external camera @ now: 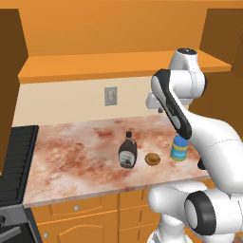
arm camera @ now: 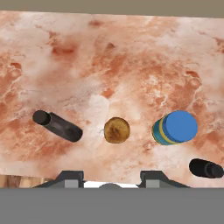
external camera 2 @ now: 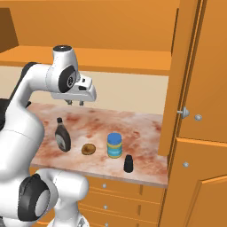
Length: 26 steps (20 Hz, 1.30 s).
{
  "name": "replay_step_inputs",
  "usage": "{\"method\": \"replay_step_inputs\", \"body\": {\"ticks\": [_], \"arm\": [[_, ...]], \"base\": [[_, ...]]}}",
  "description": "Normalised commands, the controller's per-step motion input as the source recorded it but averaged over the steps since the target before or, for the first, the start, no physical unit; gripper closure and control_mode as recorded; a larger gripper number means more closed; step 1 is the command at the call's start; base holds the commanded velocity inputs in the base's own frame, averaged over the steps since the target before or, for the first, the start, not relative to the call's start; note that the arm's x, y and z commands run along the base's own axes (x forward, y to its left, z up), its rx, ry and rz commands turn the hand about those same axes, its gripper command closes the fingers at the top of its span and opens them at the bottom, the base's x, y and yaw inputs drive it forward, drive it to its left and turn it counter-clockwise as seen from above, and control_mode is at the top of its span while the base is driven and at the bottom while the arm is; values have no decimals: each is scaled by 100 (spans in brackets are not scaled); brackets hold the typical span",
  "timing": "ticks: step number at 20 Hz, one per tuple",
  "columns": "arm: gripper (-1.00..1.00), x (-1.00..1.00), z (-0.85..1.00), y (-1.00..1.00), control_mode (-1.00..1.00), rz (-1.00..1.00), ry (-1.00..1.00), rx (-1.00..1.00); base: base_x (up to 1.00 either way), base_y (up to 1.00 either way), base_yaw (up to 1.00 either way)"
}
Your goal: There are various items on the counter. Only move the condiments/shakers into the cabinet.
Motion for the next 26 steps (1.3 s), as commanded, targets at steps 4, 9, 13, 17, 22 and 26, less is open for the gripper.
{"method": "replay_step_inputs", "body": {"ticks": [4, 9, 13, 17, 22, 26], "arm": [[-100, -11, -11, 0, -100, 0, 0, 7], [-100, -12, -14, 27, -100, 5, -2, 5], [-100, -2, -13, 37, -100, 14, -6, 8], [-100, 0, -37, 5, -100, 23, 0, 13], [-100, -2, -44, -5, -100, 25, 0, 0], [-100, 0, -51, 0, -100, 17, 0, 0]], "base": [[0, 0, 0], [0, 0, 0], [0, 0, 0], [0, 0, 0], [0, 0, 0], [0, 0, 0]]}}
